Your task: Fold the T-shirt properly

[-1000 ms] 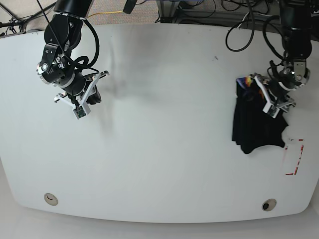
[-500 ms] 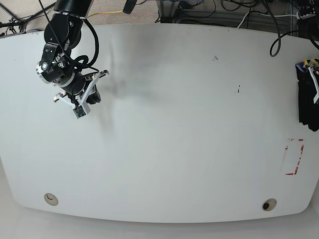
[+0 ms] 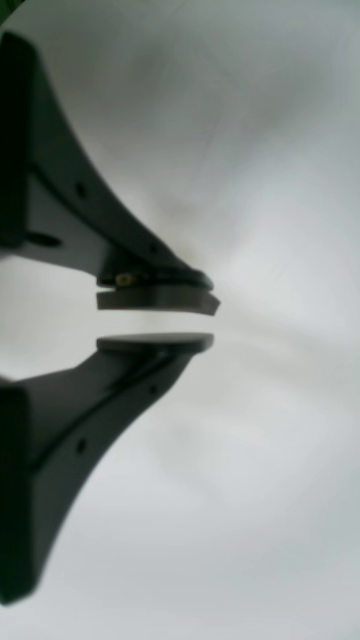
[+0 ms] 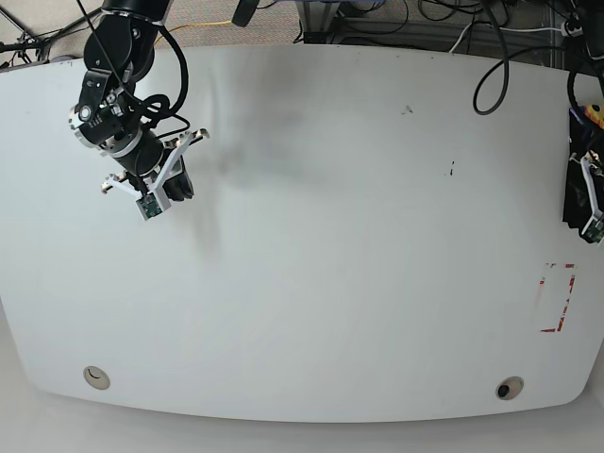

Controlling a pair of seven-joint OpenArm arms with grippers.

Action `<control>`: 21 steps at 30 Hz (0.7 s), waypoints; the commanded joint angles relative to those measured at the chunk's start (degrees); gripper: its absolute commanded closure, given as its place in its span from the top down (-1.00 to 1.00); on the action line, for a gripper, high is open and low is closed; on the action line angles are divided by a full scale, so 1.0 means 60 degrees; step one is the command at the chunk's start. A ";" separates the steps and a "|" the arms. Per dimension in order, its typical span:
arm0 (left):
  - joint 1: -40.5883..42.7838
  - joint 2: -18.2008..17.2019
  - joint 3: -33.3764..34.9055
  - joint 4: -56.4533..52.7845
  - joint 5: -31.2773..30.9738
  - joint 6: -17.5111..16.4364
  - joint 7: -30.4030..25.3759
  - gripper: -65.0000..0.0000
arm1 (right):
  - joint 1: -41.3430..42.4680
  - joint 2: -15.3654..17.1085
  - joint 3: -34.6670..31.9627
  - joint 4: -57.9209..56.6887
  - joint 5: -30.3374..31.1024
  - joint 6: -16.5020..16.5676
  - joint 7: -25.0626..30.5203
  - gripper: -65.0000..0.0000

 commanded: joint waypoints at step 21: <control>0.3667 0.3774 0.3624 0.1528 0.1235 0.4148 -0.6800 0.21 | -0.4831 -0.1174 0.0358 0.0166 -0.1525 -0.0423 0.6871 -0.80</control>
